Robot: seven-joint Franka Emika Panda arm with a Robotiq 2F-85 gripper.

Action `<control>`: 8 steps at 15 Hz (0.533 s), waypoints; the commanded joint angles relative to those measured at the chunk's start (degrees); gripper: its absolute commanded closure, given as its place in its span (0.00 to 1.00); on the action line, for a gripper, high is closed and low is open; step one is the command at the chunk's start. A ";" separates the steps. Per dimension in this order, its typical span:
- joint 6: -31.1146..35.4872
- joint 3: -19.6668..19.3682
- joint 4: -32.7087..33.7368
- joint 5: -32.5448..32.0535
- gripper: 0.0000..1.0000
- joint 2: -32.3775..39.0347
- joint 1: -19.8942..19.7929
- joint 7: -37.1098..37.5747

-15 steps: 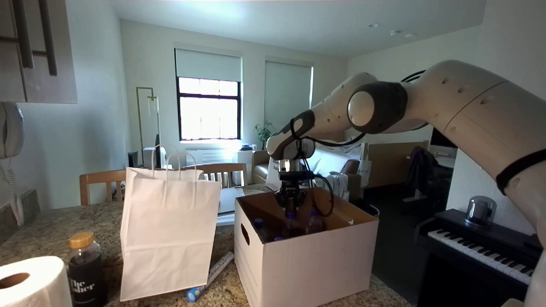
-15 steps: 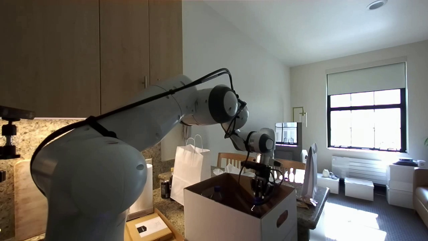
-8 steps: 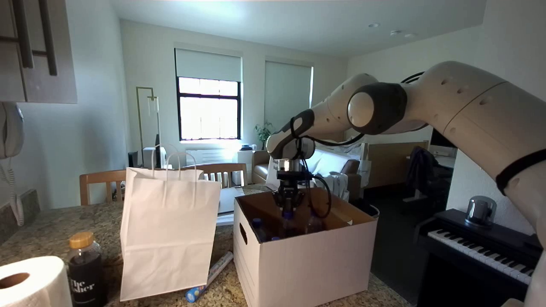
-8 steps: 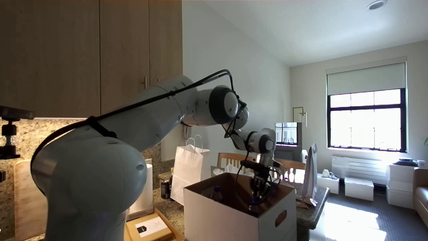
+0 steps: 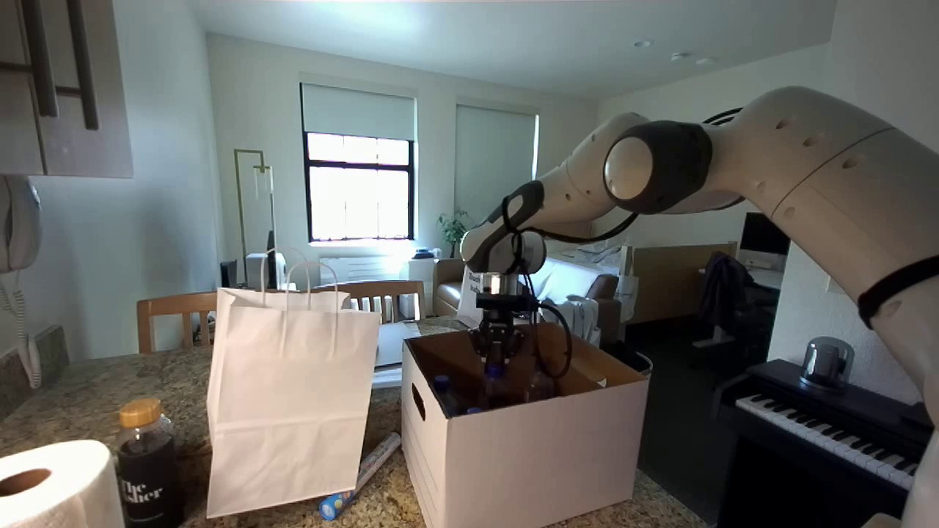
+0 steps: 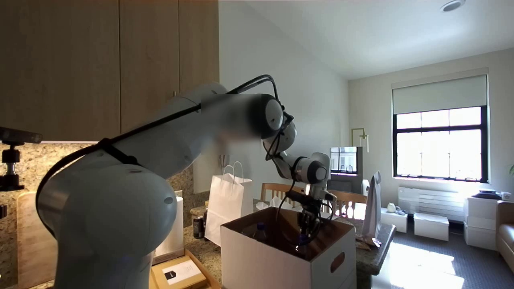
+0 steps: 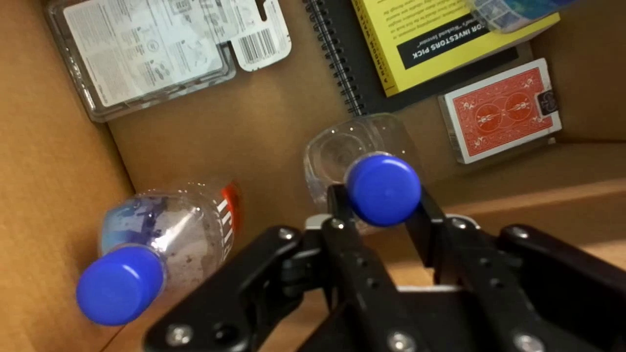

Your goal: Remove the water bottles from the box

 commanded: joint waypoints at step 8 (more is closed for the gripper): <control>6.50 0.08 -16.95 -0.68 0.86 -22.57 2.49 2.56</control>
